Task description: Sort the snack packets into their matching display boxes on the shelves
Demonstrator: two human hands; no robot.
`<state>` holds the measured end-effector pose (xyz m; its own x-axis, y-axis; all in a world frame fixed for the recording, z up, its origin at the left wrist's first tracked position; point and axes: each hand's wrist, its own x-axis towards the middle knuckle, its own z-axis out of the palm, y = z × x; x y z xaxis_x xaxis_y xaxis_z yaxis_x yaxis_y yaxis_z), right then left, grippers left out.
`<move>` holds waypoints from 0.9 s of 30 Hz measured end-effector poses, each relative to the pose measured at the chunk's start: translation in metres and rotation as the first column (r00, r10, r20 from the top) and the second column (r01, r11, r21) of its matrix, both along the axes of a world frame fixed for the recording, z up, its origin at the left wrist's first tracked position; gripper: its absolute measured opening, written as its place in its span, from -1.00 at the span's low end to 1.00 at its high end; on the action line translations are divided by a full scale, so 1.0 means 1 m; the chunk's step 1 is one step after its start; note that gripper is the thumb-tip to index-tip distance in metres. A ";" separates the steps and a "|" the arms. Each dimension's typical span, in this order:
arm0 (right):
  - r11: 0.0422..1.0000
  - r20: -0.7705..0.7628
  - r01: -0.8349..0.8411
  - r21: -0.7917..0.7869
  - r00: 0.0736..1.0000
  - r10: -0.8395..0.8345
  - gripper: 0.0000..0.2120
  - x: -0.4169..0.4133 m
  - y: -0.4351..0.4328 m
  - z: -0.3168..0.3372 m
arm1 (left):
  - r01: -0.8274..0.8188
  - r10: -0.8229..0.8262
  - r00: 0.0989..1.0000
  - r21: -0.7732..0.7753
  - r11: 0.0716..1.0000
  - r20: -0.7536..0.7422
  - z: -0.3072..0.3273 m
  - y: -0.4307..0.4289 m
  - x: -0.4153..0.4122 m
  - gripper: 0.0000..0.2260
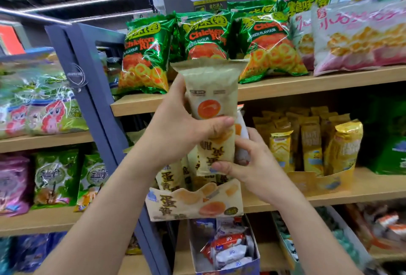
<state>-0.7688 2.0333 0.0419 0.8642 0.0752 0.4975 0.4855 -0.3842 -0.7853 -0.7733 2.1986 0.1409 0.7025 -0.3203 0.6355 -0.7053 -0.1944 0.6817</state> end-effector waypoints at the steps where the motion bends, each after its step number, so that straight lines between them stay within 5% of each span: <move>1: 0.999 -0.004 0.042 -0.030 0.999 -0.043 -0.47 0.000 -0.005 -0.002 | -0.029 0.029 1.000 -0.025 0.999 0.004 -0.001 0.000 0.004 -0.48; 5: 0.966 -0.051 0.241 -0.092 0.968 -0.246 -0.57 -0.004 -0.027 -0.017 | -0.160 0.157 0.987 -0.087 0.983 -0.035 -0.015 0.006 0.017 -0.47; 8: 0.966 -0.080 0.230 -0.116 0.967 -0.240 -0.57 -0.006 -0.027 -0.026 | -0.190 0.185 0.978 -0.042 0.981 -0.094 -0.030 0.000 0.024 -0.47; 15: 0.955 0.032 0.267 -0.128 0.964 -0.265 -0.23 0.003 -0.004 -0.005 | -0.075 0.085 0.978 0.058 0.995 -0.188 -0.029 0.000 0.040 -0.43; 21: 0.901 0.073 0.365 -0.235 0.931 -0.358 -0.34 0.018 0.016 0.015 | -0.031 0.078 0.976 0.224 0.974 -0.204 -0.025 0.009 0.045 -0.49; 25: 0.957 0.010 0.261 -0.130 0.965 -0.262 -0.50 0.021 0.011 0.021 | -0.088 0.149 0.983 0.426 0.901 -0.112 -0.019 0.026 0.045 -0.57; 27: 0.970 -0.033 0.231 -0.077 0.972 -0.234 -0.43 0.024 0.005 0.019 | -0.249 0.256 0.964 0.596 0.763 0.075 -0.020 0.036 0.046 -0.59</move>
